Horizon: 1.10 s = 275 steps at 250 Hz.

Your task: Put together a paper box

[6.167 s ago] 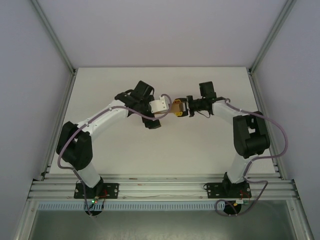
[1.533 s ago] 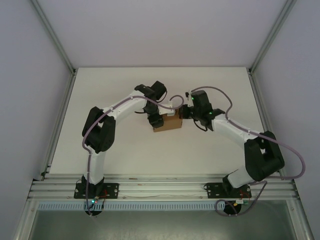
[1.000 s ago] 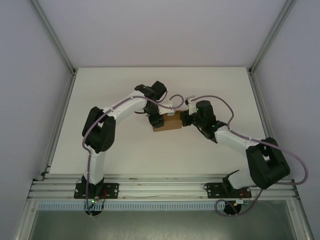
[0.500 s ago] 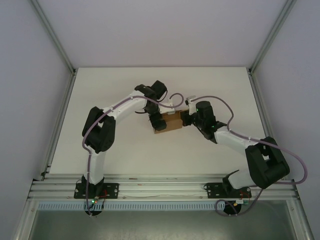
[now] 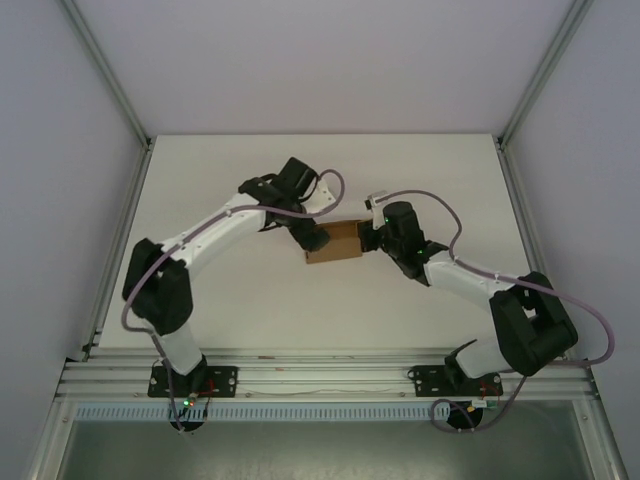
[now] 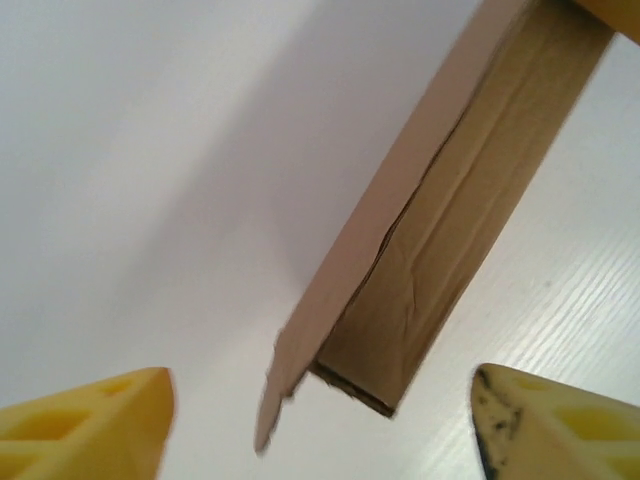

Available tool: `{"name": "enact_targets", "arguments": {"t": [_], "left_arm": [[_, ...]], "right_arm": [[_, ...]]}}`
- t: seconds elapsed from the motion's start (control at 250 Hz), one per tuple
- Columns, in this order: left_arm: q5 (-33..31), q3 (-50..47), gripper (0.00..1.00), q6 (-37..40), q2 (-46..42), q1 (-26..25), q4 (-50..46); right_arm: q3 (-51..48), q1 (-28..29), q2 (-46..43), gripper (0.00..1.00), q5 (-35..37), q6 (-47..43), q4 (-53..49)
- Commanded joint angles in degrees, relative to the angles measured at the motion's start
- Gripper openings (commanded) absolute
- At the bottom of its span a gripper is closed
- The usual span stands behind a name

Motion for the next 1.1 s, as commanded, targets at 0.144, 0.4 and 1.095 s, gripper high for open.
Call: {"name": "enact_targets", "arguments": {"t": [0.144,0.4,1.095], "left_arm": [[-1.2,-1.8,0.46,-9.2,-1.9,1.2,2.7],[-1.2,0.0,0.46,-7.9,1.8,3.8,3.2],[9.4,3.2,0.00,-17.5,4.5,4.7,0.7]], "right_arm": [[0.8,1.1,3.1,0.08,1.5,0.5,-10.5],[1.4,1.2,2.5,0.08,1.2,-0.1,-12.1],[1.5,3.4,2.5,0.08,4.5,0.4,-14.6]]}}
